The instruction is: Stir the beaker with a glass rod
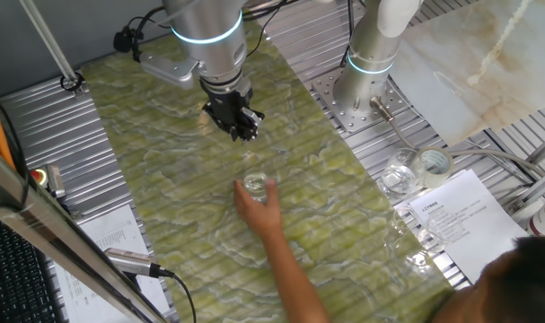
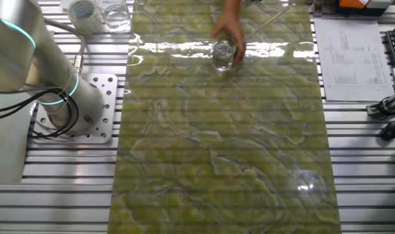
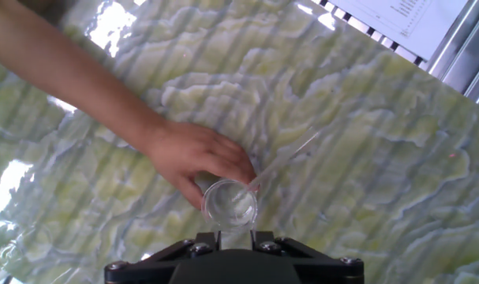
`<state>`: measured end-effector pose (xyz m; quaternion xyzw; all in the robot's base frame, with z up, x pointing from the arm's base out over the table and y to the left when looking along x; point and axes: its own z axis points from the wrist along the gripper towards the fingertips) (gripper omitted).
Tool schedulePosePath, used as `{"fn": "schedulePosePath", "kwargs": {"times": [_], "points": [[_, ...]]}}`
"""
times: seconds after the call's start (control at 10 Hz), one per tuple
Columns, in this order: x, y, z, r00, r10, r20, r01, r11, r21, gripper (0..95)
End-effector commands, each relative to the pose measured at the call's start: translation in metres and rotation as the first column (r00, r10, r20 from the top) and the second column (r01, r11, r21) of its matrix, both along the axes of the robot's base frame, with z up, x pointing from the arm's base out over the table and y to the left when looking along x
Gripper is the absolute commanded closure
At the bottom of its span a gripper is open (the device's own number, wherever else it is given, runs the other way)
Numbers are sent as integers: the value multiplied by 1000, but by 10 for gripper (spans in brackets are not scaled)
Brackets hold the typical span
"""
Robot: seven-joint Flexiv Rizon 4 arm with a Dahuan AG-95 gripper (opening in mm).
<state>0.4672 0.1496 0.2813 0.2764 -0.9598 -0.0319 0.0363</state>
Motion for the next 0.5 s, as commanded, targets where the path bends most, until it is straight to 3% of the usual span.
{"fn": "schedulePosePath", "kwargs": {"times": [0.1,0.4,0.5], "points": [[1,-2,2,1000,-11,-1,11,1000,-2,760],[3,-10,6,995,-98,1,98,995,-12,760],[4,-16,9,993,-118,4,118,993,-19,950]]}}
